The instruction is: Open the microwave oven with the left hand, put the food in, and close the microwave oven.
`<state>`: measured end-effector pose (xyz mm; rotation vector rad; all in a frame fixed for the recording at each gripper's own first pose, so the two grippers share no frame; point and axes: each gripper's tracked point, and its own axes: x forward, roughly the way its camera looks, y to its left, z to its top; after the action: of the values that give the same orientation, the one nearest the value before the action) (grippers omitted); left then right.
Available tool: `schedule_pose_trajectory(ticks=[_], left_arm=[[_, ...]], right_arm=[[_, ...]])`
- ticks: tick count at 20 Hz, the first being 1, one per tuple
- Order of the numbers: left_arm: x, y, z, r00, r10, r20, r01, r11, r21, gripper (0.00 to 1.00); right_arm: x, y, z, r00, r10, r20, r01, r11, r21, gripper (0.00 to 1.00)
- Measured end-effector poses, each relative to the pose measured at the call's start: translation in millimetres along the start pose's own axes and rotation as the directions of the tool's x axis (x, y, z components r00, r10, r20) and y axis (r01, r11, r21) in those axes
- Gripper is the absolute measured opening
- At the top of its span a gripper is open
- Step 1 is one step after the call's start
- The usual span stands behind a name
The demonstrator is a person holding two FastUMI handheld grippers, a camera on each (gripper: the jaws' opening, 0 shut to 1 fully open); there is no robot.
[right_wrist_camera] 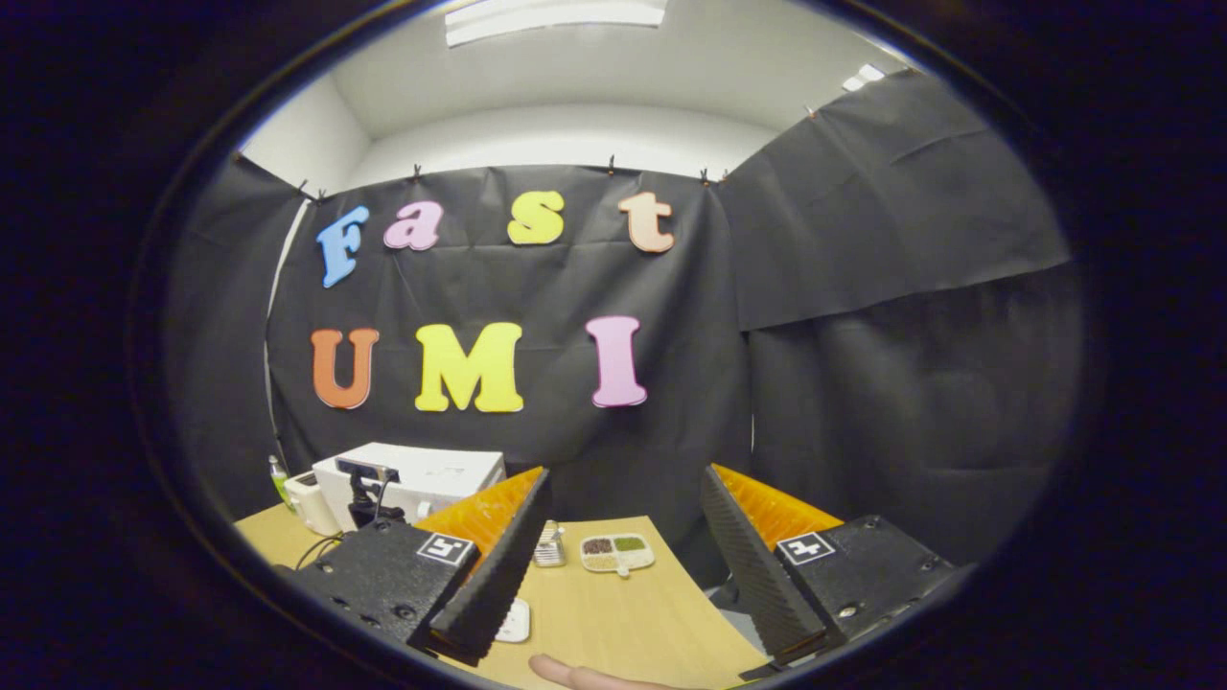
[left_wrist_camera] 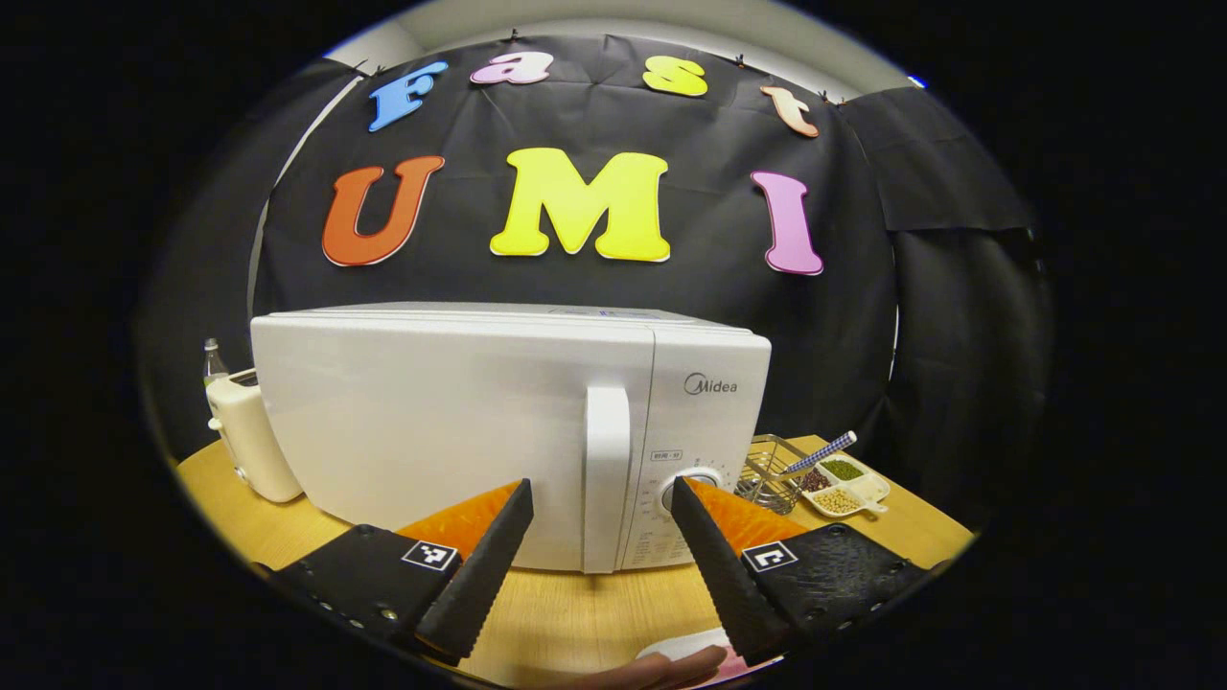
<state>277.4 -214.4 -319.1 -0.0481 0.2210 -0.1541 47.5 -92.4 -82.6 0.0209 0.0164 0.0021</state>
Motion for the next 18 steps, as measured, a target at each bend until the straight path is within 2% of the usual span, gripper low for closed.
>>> schedule_pose_trajectory(ticks=[2, 4, 6, 8, 11, 13, 14, 15, 16, 17, 18], left_arm=[[7, 3, 2, 0.999, 0.031, 0.022, -0.031, 0.999, 0.013, 0.92], [15, -2, -7, 1.0, 0.022, 0.001, -0.022, 1.0, 0.02, 0.92], [21, 4, -4, 0.999, 0.047, 0.023, -0.048, 0.998, 0.039, 0.9], [20, 5, -3, 0.998, 0.053, 0.04, -0.055, 0.997, 0.052, 0.78], [20, 8, -2, 0.996, 0.058, 0.063, -0.064, 0.993, 0.099, 0.75], [22, 12, -4, 0.997, 0.051, 0.06, -0.054, 0.997, 0.052, 0.72], [23, 10, -6, 0.998, 0.041, 0.055, -0.042, 0.999, 0.01, 0.4], [21, 5, -7, 0.998, 0.022, 0.052, -0.02, 0.999, -0.026, 0.34], [17, 1, -7, 0.998, 0.025, 0.055, -0.023, 0.999, -0.029, 0.41], [20, 1, -5, 0.998, 0.038, 0.054, -0.038, 0.999, -0.007, 0.23], [19, 1, -3, 0.997, 0.052, 0.058, -0.054, 0.998, 0.026, 0.23]], right_arm=[[6, -5, -1, 1.0, 0.0, 0.011, 0.0, 1.0, -0.001, 1.0], [10, -17, 3, 0.998, -0.028, 0.051, 0.029, 0.999, -0.024, 1.0], [8, -20, 5, 0.996, -0.041, 0.079, 0.044, 0.998, -0.04, 1.0], [3, -19, 6, 0.995, -0.031, 0.09, 0.035, 0.998, -0.046, 1.0], [0, -21, 14, 0.99, -0.044, 0.131, 0.059, 0.992, -0.108, 1.0], [-6, -18, 26, 0.98, -0.048, 0.193, 0.08, 0.983, -0.163, 1.0], [-10, -11, 27, 0.978, -0.031, 0.206, 0.069, 0.982, -0.178, 1.0], [-14, -5, 27, 0.978, -0.012, 0.209, 0.05, 0.983, -0.179, 1.0], [-17, -2, 24, 0.982, 0.004, 0.19, 0.028, 0.986, -0.165, 1.0], [-19, 0, 20, 0.986, 0.019, 0.168, 0.006, 0.989, -0.147, 0.94], [-20, -1, 19, 0.988, 0.022, 0.152, -0.002, 0.991, -0.133, 1.0]])
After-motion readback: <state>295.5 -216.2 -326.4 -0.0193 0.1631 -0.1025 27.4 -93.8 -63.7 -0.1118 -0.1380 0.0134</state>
